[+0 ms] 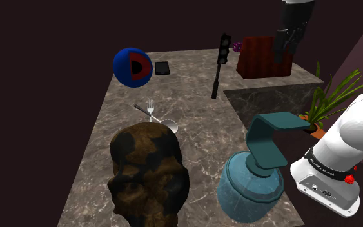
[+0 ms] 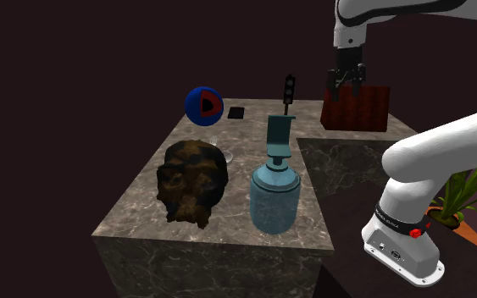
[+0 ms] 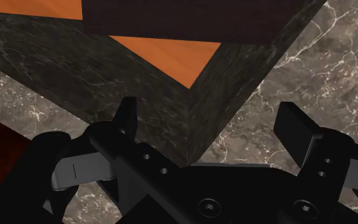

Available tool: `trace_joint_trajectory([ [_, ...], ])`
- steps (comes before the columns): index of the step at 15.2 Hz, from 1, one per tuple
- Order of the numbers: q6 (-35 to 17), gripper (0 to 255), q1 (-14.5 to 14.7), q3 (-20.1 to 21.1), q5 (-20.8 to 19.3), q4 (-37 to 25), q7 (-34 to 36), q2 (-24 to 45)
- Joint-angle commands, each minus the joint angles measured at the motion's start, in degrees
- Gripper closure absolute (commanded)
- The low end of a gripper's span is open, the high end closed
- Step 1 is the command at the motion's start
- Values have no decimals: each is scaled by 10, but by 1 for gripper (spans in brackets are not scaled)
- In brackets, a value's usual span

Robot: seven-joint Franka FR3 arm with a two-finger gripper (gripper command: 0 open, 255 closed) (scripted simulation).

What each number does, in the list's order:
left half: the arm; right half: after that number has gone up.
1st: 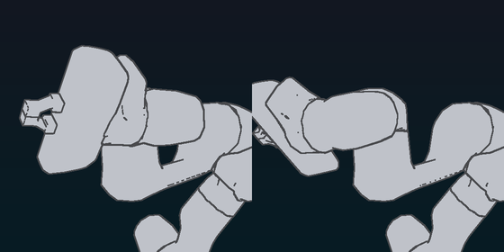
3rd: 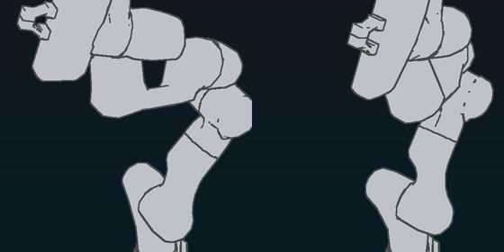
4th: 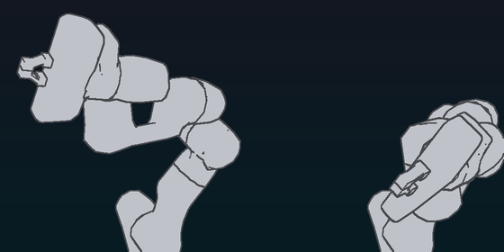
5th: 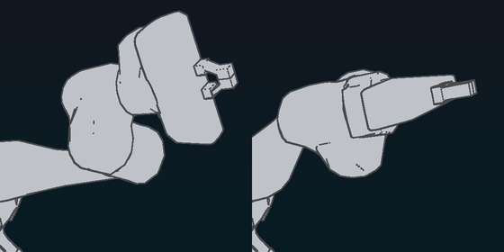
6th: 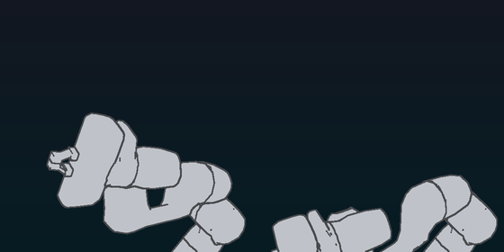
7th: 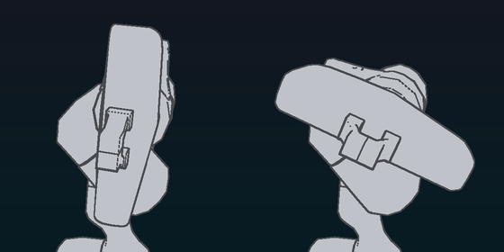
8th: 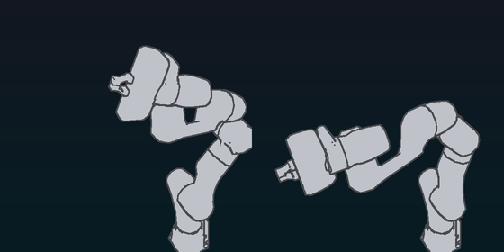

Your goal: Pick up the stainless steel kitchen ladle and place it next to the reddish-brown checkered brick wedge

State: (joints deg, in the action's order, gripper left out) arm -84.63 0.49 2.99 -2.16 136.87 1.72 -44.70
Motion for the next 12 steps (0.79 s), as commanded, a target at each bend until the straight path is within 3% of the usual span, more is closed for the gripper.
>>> trace_joint_trajectory([
  [1, 0, 0, 0, 0, 0, 0, 0, 0],
  [12, -136, 0, 36, 97, 58, -34, 94, 158],
])
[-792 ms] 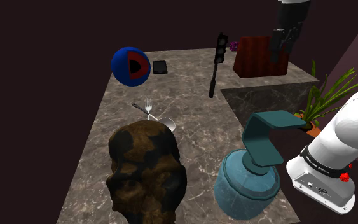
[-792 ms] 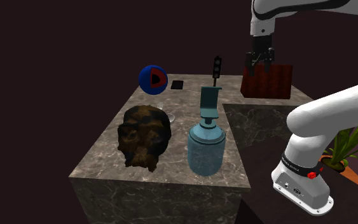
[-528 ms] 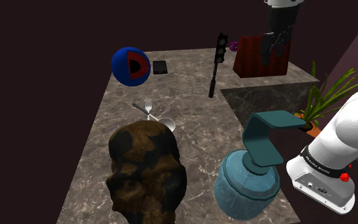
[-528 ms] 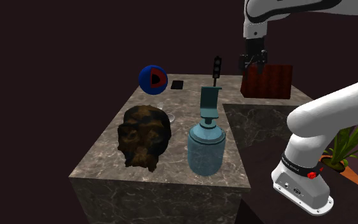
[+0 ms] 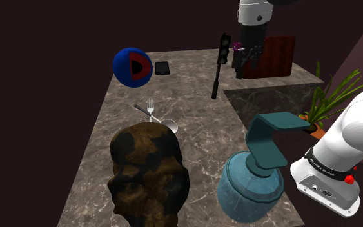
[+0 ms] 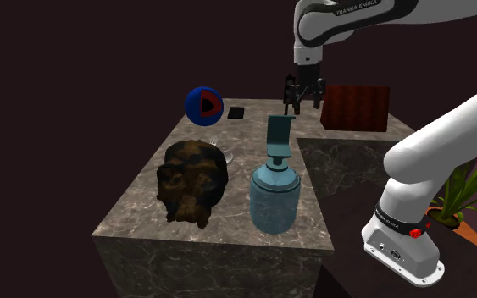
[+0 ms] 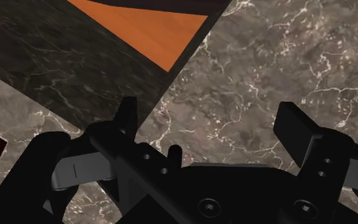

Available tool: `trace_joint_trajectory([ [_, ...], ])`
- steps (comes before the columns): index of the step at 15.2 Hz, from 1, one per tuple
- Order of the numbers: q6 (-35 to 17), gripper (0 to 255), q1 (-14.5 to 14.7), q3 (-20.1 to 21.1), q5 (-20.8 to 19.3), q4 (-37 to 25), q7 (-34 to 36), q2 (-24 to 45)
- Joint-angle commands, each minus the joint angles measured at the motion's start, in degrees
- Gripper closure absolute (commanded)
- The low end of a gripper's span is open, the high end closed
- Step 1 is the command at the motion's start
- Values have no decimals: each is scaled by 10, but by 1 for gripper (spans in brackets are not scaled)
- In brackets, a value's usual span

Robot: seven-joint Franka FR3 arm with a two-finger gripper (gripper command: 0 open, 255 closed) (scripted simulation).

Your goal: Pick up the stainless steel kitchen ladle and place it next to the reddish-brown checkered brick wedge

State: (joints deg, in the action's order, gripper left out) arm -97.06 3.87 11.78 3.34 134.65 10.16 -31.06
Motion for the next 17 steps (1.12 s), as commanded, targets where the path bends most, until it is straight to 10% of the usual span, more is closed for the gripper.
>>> trace_joint_trajectory([
  [1, -23, 0, 5, 18, 5, -19, 18, 39],
  [17, -139, 0, 48, 127, -61, -225, 174, 355],
])
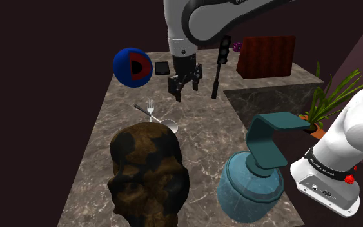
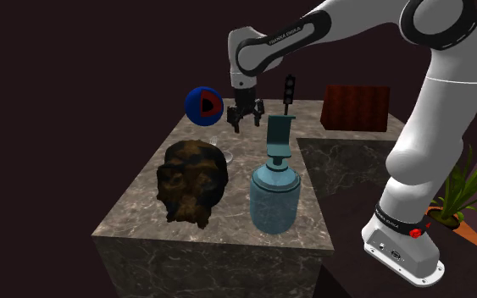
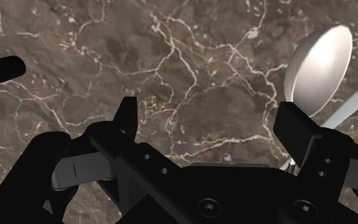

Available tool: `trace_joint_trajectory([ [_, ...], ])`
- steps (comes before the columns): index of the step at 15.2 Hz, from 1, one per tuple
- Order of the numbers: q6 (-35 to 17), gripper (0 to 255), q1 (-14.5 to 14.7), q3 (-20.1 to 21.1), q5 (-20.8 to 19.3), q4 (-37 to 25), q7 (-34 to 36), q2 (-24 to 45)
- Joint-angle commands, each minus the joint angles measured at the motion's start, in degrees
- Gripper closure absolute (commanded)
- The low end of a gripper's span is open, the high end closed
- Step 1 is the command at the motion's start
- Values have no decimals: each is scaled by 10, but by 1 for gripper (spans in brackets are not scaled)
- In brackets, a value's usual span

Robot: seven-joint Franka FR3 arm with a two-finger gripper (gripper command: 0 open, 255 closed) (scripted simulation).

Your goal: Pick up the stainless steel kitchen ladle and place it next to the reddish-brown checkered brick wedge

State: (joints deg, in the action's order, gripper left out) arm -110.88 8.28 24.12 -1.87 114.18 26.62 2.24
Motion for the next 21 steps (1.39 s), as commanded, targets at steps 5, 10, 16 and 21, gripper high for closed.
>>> trace_joint_trajectory([
  [5, -2, 0, 39, 14, -59, -124, 58, 133],
  [10, 16, 0, 88, 10, -105, -252, 93, 249],
  [16, -15, 0, 94, 5, -115, -242, 99, 270],
  [21, -32, 0, 94, 4, -119, -230, 101, 276],
])
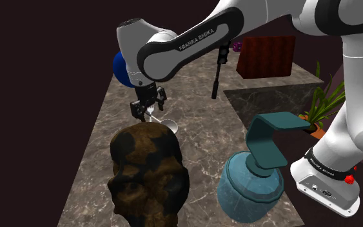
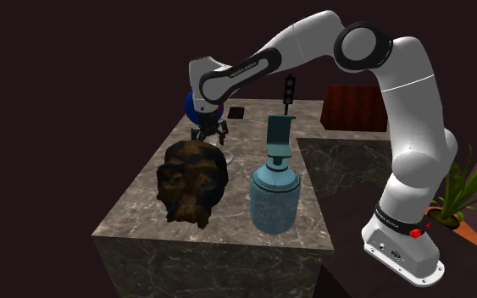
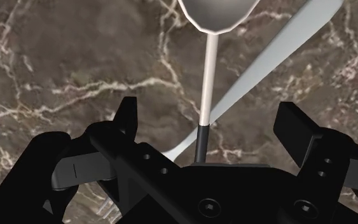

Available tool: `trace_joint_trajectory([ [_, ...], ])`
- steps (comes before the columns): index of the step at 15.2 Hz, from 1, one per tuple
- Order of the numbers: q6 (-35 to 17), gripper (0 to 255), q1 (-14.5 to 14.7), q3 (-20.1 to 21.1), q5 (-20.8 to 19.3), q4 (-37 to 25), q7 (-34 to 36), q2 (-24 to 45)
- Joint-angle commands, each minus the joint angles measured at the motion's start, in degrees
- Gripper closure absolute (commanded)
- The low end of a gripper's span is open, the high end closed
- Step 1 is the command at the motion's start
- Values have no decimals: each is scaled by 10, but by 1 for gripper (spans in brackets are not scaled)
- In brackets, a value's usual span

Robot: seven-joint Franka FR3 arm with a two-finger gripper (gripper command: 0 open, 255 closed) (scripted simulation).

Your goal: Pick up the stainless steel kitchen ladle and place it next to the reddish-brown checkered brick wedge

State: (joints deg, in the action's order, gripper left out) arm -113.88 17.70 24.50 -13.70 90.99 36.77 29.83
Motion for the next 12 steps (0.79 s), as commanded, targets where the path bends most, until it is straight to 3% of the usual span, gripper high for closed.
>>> trace_joint_trajectory([
  [1, -2, 0, 0, 0, 0, 1, 0, 0],
  [5, -2, 0, 0, 0, 0, 1, 0, 0],
  [6, -2, 255, 0, 0, 0, 1, 0, 0],
  [12, -2, 255, 0, 0, 0, 1, 0, 0],
])
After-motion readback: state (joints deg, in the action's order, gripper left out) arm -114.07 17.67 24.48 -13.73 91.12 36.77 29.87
